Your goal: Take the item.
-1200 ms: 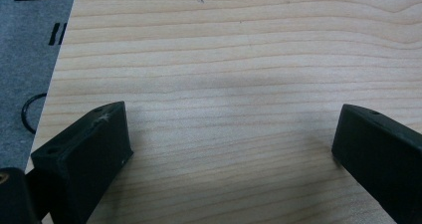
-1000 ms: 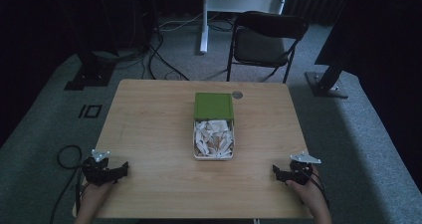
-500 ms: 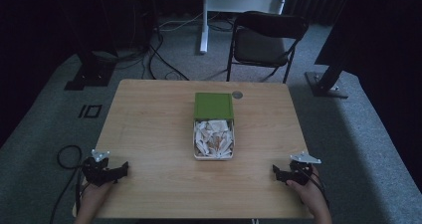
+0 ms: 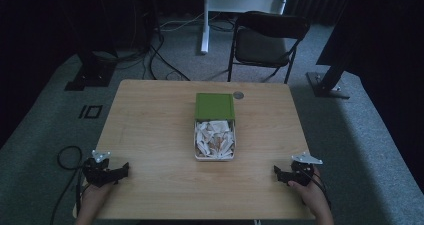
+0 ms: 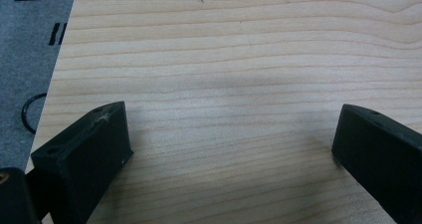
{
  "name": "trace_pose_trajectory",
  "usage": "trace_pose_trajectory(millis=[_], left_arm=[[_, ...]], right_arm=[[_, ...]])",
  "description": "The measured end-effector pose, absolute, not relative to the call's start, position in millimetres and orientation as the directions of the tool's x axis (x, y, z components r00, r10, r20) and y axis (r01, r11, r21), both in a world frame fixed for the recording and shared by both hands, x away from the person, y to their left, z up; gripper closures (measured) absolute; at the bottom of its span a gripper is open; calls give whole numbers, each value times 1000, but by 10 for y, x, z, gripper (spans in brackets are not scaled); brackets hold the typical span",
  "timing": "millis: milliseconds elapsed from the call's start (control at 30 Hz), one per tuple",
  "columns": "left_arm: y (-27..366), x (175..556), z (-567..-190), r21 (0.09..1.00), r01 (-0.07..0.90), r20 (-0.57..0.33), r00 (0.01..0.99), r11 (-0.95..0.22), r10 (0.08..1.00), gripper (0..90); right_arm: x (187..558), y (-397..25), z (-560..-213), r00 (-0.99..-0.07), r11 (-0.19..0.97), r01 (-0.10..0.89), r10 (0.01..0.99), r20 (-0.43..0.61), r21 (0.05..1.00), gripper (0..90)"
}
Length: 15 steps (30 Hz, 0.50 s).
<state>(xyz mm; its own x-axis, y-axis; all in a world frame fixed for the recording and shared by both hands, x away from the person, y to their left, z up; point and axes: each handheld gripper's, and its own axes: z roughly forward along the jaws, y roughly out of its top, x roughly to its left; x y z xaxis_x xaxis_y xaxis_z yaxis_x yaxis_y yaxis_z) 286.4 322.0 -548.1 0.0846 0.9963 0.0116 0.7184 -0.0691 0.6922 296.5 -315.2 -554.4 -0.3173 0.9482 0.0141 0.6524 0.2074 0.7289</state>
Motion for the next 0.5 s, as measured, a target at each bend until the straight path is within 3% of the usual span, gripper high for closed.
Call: trace_pose_trajectory(millis=[500], left_arm=[[3221, 2864, -5482, 693, 718, 12, 85, -69, 996, 26]], right_arm=[[3017, -3046, -5462, -344, 191, 632, 938, 51, 751, 135]])
